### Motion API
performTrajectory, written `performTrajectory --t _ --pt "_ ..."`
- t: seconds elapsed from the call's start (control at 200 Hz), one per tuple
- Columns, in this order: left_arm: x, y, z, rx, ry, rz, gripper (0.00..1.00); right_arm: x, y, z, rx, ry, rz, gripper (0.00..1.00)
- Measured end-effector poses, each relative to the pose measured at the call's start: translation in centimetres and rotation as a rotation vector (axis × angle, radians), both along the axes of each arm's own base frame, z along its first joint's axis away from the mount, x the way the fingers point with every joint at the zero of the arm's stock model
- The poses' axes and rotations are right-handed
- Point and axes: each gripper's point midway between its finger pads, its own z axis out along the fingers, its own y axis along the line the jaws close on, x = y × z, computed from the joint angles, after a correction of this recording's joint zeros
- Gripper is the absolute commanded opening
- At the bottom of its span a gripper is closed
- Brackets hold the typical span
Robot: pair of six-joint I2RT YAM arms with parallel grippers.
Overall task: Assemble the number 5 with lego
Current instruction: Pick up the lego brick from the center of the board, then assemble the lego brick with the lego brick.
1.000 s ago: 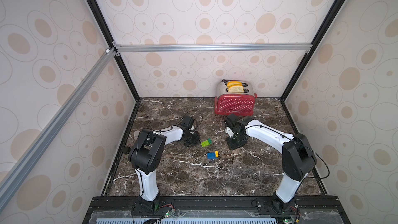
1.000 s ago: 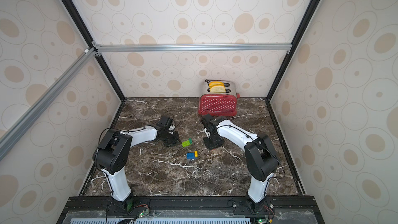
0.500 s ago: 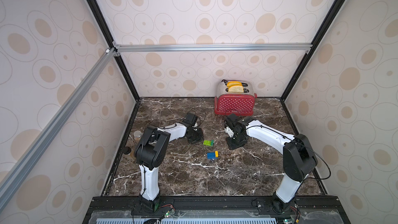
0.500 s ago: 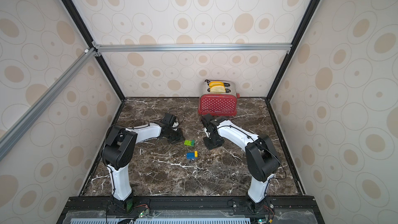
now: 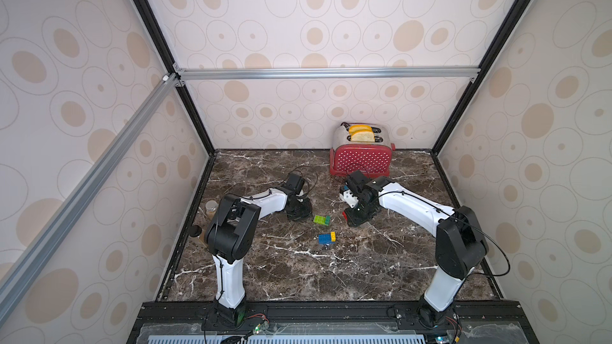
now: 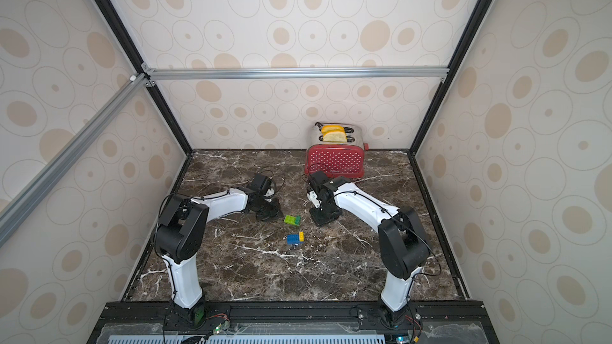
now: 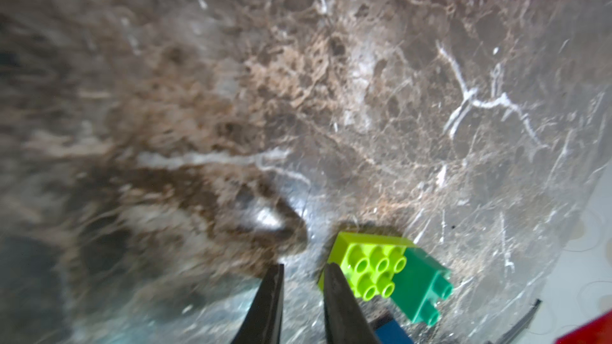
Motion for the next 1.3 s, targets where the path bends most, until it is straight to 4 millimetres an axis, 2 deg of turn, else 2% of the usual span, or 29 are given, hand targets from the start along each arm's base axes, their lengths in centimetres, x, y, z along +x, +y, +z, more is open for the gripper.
performTrajectory --t 0.185,0.356,0.531,0.726,0.961,1.112,1.302 --pt "-0.6 2.2 3.1 -0.008 -0.055 0.022 0.29 1.3 1.7 1.3 0.041 -0.038 0.090 0.33" --pt "-2.0 5.1 5.1 -0.003 -0.092 0.044 0.31 2.6 3.5 1.2 0.056 -0.040 0.197 0.33" --pt "-4.7 7.3 5.2 0.033 -0.088 0.037 0.32 3.3 4.6 0.6 0.054 -0.033 0.314 0.32" --pt "-7.1 8.9 5.3 0.069 -0.086 0.019 0.32 3.5 5.3 -0.1 0.049 -0.023 0.435 0.32" --pt "-8.1 10.6 5.8 0.108 -0.094 0.017 0.33 3.8 6.4 -0.1 0.075 -0.020 0.527 0.32" --pt "-8.9 11.6 5.0 0.128 -0.064 0.026 0.33 4.7 7.5 0.3 0.090 -0.033 0.559 0.32" --pt "-9.7 12.2 4.9 0.140 -0.049 0.030 0.34 4.4 8.1 -1.1 0.065 0.007 0.592 0.32"
